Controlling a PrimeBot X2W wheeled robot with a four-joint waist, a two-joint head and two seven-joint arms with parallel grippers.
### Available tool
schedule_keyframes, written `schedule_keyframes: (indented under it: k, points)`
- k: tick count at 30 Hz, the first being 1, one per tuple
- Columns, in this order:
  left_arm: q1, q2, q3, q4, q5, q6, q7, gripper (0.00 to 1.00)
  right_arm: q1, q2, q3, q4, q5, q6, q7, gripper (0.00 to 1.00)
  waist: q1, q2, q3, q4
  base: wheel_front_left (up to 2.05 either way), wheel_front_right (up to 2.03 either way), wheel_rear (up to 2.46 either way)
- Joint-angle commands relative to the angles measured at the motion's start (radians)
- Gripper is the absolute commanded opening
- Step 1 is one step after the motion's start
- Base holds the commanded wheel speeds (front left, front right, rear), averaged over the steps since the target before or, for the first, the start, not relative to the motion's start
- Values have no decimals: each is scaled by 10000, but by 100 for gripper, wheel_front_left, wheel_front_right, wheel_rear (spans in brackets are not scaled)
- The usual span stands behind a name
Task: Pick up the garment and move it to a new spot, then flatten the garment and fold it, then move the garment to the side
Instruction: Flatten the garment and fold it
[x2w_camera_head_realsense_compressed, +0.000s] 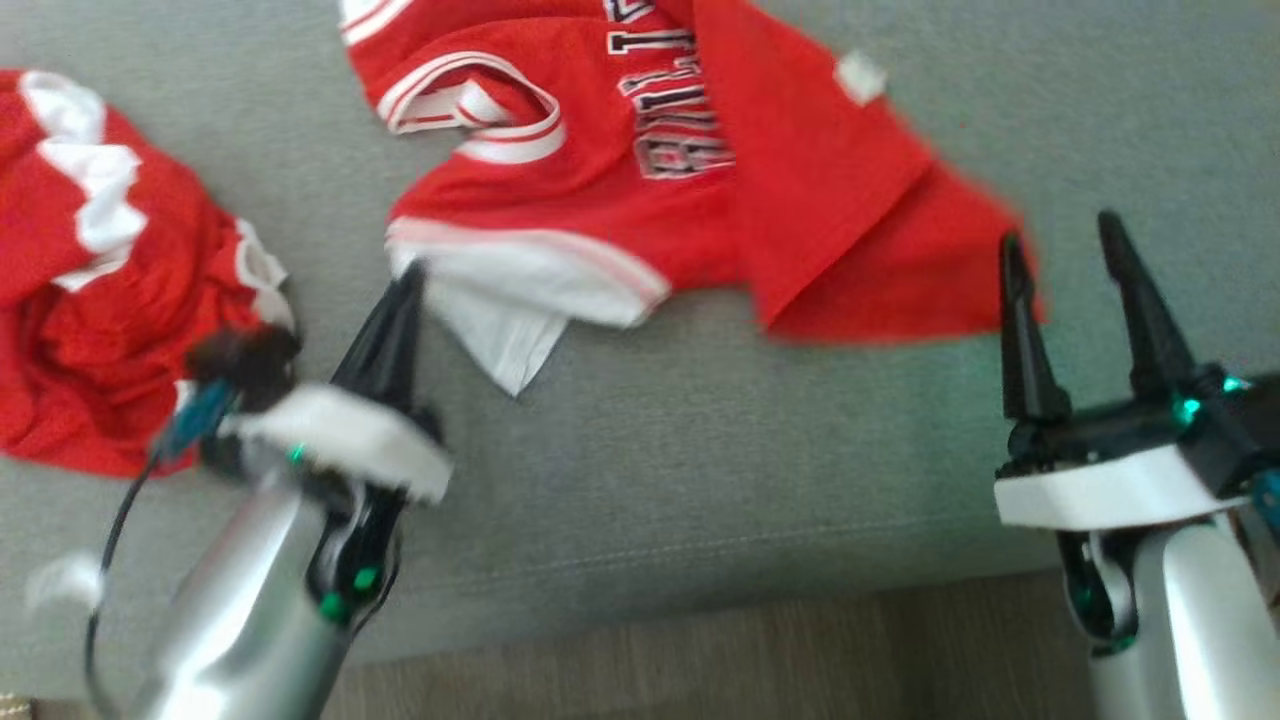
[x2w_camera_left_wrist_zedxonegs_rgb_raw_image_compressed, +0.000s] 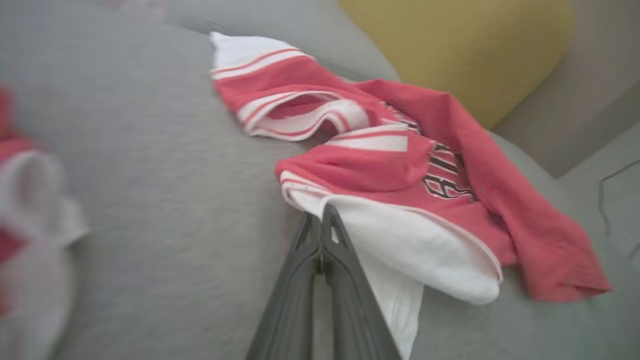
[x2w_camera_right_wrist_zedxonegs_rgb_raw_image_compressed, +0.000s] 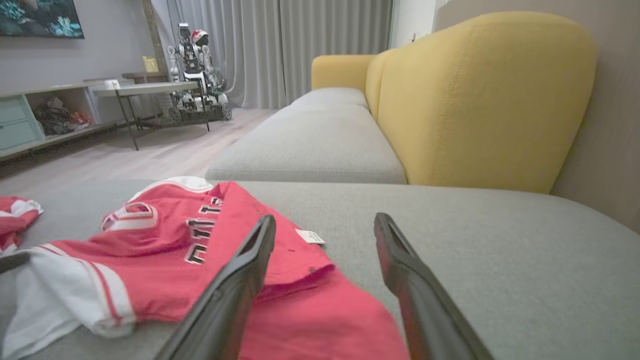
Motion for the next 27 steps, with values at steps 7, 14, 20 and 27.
schedule_keyframes:
  k: [7, 14, 20, 27]
  points:
    - [1382, 357, 1997, -1385, 1197, 344, -74, 0, 278, -70, 255, 499, -305, -2, -92, 100, 0, 0, -308, 549, 0, 0, 0]
    - [1653, -25, 2337, -1290, 1958, 88, -75, 0, 29, -70, 1086, 1617, 176, -2, -92, 100, 0, 0, -350, 681, 0, 0, 0]
    - [1607, -557, 2405, -1036, 2579, 20, -75, 100, -893, -70, 2051, 3005, 769, -2, -92, 100, 0, 0, -311, 920, 0, 0, 0]
    - [1651, -1029, 2527, -1380, 3913, 103, -75, 100, -2000, -70, 2158, 4667, 152, -2, -92, 100, 0, 0, -333, 1452, 0, 0, 0]
